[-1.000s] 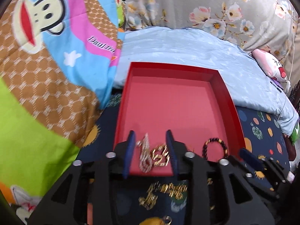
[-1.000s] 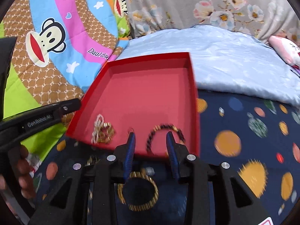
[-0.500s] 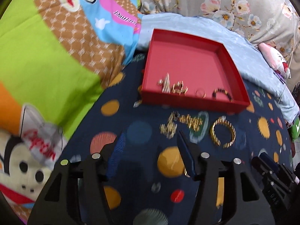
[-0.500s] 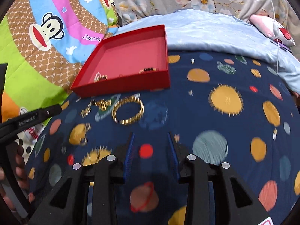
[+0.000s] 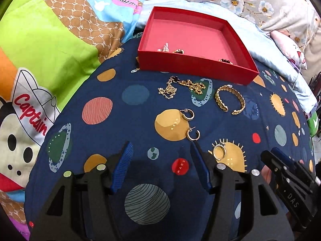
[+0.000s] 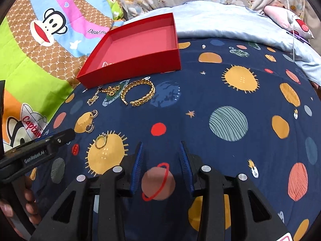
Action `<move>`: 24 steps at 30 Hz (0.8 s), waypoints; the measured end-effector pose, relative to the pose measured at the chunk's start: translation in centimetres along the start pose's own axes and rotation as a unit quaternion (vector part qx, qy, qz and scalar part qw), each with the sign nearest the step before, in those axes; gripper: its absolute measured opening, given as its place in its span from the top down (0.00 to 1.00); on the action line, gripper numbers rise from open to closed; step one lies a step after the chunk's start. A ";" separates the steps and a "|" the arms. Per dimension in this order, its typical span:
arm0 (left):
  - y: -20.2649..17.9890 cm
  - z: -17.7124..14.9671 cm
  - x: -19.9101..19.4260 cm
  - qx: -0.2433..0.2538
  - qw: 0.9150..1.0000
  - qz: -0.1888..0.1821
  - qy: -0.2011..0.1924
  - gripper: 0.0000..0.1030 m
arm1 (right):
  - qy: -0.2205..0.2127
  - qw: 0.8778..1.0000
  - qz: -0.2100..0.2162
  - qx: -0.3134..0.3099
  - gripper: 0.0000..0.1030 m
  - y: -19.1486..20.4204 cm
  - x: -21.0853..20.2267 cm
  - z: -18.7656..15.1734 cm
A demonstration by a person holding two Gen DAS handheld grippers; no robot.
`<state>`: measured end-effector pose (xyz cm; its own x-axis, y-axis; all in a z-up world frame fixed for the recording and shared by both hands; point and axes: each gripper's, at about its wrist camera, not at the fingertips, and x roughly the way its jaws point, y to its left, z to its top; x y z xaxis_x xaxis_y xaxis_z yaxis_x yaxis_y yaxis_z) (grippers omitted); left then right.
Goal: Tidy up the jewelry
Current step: 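Withdraw both open tools from the red box, then move the right tool around the gold bangle while the left tool approaches a gold earring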
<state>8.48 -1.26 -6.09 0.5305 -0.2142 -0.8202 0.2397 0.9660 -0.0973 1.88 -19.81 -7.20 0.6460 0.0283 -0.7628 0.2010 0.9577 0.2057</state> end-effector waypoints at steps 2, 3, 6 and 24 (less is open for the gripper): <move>0.2 0.0 0.1 -0.001 1.000 0.002 -0.001 0.44 | -0.002 1.000 0.002 -0.007 0.59 0.4 0.4 0.6; 0.3 0.1 0.1 -0.003 1.000 0.004 -0.002 0.44 | -0.003 1.000 0.002 -0.010 0.59 0.5 0.6 0.8; 1.1 0.4 0.1 -0.011 1.000 0.014 -0.007 0.42 | -0.006 1.000 0.005 -0.019 0.53 1.2 1.7 2.1; 3.8 2.1 1.3 -0.037 0.999 0.022 -0.014 0.39 | 0.004 0.999 -0.012 -0.050 0.39 4.9 7.5 6.9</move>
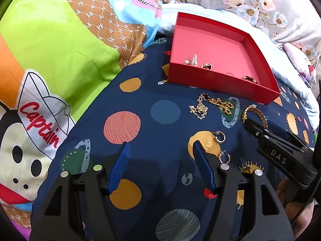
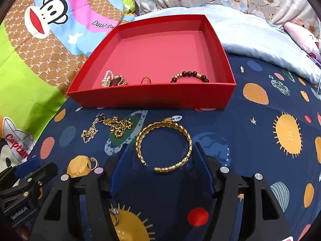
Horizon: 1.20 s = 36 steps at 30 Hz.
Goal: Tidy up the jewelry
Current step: 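Move the right tool around the gold bangle while the left tool approaches a gold earring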
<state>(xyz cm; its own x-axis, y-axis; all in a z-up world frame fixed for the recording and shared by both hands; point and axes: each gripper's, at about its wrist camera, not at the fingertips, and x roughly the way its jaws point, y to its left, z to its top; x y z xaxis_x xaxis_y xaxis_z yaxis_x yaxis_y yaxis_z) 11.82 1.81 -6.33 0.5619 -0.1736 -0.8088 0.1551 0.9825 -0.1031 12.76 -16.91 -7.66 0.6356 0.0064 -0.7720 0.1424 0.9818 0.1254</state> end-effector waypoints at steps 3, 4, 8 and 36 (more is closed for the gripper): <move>0.1 0.1 0.2 -0.002 1.000 -0.001 0.001 0.39 | 0.001 1.000 -0.010 -0.007 0.44 0.3 0.2 0.1; 0.1 0.2 0.2 -0.002 1.000 0.000 0.002 0.39 | 0.001 1.000 -0.012 -0.010 0.44 0.4 0.3 0.1; 0.0 0.5 0.3 -0.002 1.000 -0.001 0.001 0.39 | -0.003 1.000 -0.006 -0.003 0.45 -0.1 -0.1 -0.1; -5.3 3.8 4.9 0.041 0.999 -0.005 -0.007 0.90 | -0.013 0.999 0.004 0.048 0.44 -4.0 -3.2 -3.1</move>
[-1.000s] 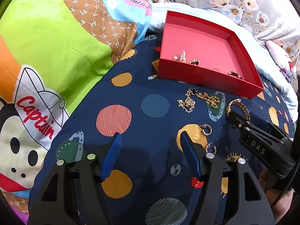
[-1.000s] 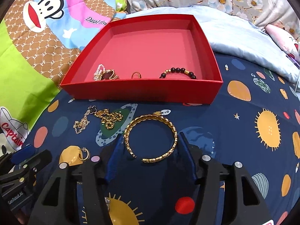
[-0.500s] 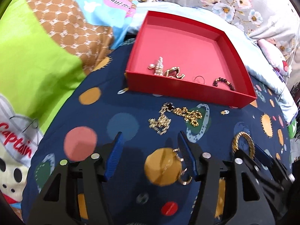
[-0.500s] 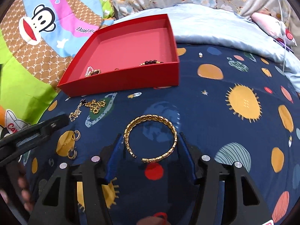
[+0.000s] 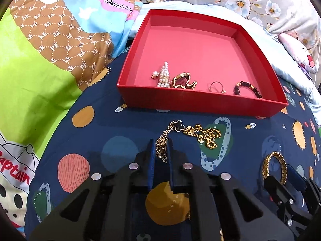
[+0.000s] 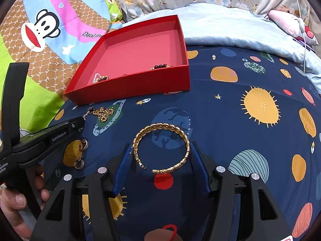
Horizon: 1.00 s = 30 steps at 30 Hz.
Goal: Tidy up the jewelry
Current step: 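Move the right tool around the gold bangle while the left tool approaches a gold earring, then grasp and lift the gold earring with the left tool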
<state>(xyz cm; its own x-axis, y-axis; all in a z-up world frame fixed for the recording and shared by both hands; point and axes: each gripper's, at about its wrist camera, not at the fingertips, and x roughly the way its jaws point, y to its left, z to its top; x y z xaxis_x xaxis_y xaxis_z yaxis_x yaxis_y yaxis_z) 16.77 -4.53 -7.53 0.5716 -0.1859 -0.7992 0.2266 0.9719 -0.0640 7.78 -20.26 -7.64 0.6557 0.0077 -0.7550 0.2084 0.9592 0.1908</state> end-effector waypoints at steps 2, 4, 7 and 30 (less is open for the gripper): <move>0.0 -0.2 -0.2 0.000 1.000 -0.006 -0.001 0.90 | 0.000 1.000 0.000 0.000 0.44 0.0 0.0 0.0; 0.2 -0.3 -0.8 -0.002 1.000 -0.011 -0.005 0.90 | -0.001 1.000 0.002 0.002 0.44 0.0 0.0 0.0; 0.6 -0.2 -2.0 -0.007 1.000 -0.019 -0.013 0.90 | -0.004 1.000 0.002 0.003 0.45 -0.1 -0.2 -0.1; 2.7 0.6 -10.7 -0.020 0.996 -0.054 -0.067 0.90 | -0.021 1.000 0.005 -0.007 0.45 0.8 -4.5 -0.9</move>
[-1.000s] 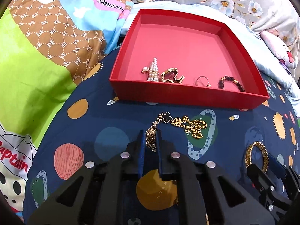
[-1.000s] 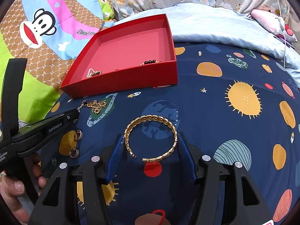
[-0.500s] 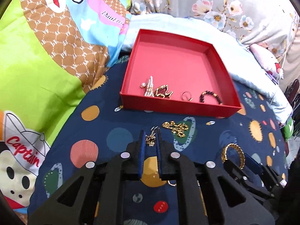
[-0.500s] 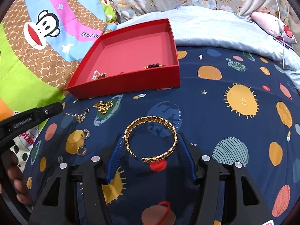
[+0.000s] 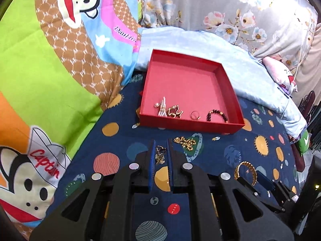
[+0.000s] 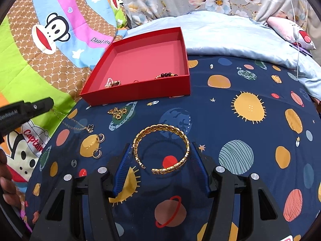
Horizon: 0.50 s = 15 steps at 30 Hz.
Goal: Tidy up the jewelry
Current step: 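Grasp and lift the gold earring with the left tool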
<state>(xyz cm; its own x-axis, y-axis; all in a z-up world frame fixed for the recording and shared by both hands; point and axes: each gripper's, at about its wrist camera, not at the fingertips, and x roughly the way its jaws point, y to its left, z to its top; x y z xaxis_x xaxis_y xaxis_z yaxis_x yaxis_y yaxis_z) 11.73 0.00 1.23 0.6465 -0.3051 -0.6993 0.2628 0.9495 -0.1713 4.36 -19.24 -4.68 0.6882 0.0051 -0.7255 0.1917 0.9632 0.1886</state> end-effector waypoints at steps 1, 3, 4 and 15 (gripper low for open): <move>-0.1 0.2 -0.3 0.001 1.000 -0.002 -0.002 0.90 | -0.001 1.000 0.001 0.000 0.45 0.0 -0.1 0.1; -0.4 0.7 -0.6 0.005 1.000 -0.006 -0.005 0.90 | -0.003 1.000 0.001 -0.003 0.45 0.1 -0.4 0.3; -0.5 1.0 -0.8 0.006 1.000 -0.011 -0.007 0.90 | -0.004 1.000 0.000 -0.004 0.45 0.2 -0.5 0.4; -3.0 5.5 -1.8 0.044 0.998 -0.018 -0.046 0.90 | -0.022 0.999 0.017 -0.018 0.45 0.4 -0.4 3.6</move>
<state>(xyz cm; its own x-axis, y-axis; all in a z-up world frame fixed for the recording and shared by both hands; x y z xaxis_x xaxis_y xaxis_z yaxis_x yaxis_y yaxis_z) 13.68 -2.68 6.84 0.6981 -0.3480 -0.6257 0.3466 0.9290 -0.1299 6.63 -19.85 -1.93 0.7235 0.0274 -0.6898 0.1425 0.9718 0.1881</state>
